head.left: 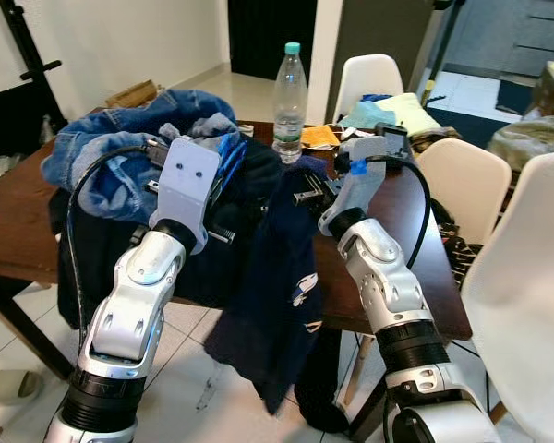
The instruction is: Hang hanger
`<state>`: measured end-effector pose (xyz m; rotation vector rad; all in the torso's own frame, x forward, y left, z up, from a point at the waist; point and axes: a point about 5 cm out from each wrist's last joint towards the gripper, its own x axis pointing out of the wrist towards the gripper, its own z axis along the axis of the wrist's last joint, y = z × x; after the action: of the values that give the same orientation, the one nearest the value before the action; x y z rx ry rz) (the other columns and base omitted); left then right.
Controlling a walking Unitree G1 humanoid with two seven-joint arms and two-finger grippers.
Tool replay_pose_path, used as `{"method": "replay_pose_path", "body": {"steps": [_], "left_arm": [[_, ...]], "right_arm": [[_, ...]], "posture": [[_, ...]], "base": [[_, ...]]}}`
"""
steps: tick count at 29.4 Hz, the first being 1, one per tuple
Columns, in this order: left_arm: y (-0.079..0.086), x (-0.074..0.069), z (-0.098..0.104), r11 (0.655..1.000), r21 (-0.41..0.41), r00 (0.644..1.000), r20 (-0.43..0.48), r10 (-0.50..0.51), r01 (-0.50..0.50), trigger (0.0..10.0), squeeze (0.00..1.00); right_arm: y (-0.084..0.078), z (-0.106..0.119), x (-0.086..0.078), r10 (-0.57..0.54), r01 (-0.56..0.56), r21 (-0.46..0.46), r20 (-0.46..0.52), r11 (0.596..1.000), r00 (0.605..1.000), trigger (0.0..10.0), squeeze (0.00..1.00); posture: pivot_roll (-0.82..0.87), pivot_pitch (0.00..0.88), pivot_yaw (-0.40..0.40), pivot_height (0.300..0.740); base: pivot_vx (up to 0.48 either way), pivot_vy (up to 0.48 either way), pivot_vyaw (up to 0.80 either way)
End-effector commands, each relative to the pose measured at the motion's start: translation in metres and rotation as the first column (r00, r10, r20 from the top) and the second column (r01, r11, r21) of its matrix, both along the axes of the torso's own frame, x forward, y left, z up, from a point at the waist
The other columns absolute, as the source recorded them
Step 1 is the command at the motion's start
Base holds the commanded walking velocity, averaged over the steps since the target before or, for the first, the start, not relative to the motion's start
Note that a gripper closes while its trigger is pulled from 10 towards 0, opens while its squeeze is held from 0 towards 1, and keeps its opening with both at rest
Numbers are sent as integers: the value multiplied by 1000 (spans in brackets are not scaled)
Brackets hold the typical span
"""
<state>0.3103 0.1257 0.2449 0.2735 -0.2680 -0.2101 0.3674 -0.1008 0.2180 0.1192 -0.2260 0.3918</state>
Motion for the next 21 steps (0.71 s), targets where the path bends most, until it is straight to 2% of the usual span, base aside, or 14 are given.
{"method": "replay_pose_path", "body": {"steps": [1,5,7,10,12,13,14,19,21], "left_arm": [[-1,1,-4,1000,0,1000,-23,-7,7,10000,0],[-3,1,1,1000,-7,1000,-4,-24,24,10000,0],[-2,3,15,999,-11,998,40,-37,38,10000,0],[0,4,23,999,-15,997,66,-39,40,10000,0],[6,7,51,1000,-21,988,154,-19,22,10000,0],[6,7,51,1000,-21,988,154,-19,22,10000,0],[9,7,61,1000,-23,983,185,-12,16,10000,0],[8,6,70,999,-26,977,211,-22,28,10000,0],[1,4,68,997,-34,976,207,-62,71,10000,0]], "right_arm": [[3,8,1,-3,3,3,33,1000,999,10000,0],[0,6,1,-25,25,-1,28,1000,999,10000,0],[-5,6,2,-52,52,9,31,999,998,10000,0],[-7,6,2,-64,63,20,31,998,997,10000,0],[-10,10,2,-73,71,50,39,996,997,10000,0],[-10,10,2,-73,71,50,39,996,997,10000,0],[-11,12,2,-80,77,62,45,995,996,10000,0],[-15,16,3,-108,104,79,58,991,992,10000,0],[-19,17,4,-132,127,79,61,989,989,10000,0]], "posture": [[153,30,-25,740],[150,31,-20,740],[151,32,-22,740],[153,32,-24,740],[152,31,-20,740],[152,31,-20,740],[152,32,-19,740],[153,31,-20,740],[153,31,-20,740]], "base": [[401,0,0],[396,0,0],[396,0,0],[394,0,0],[384,0,0],[379,0,0],[375,0,0],[371,0,0],[0,0,0]]}}
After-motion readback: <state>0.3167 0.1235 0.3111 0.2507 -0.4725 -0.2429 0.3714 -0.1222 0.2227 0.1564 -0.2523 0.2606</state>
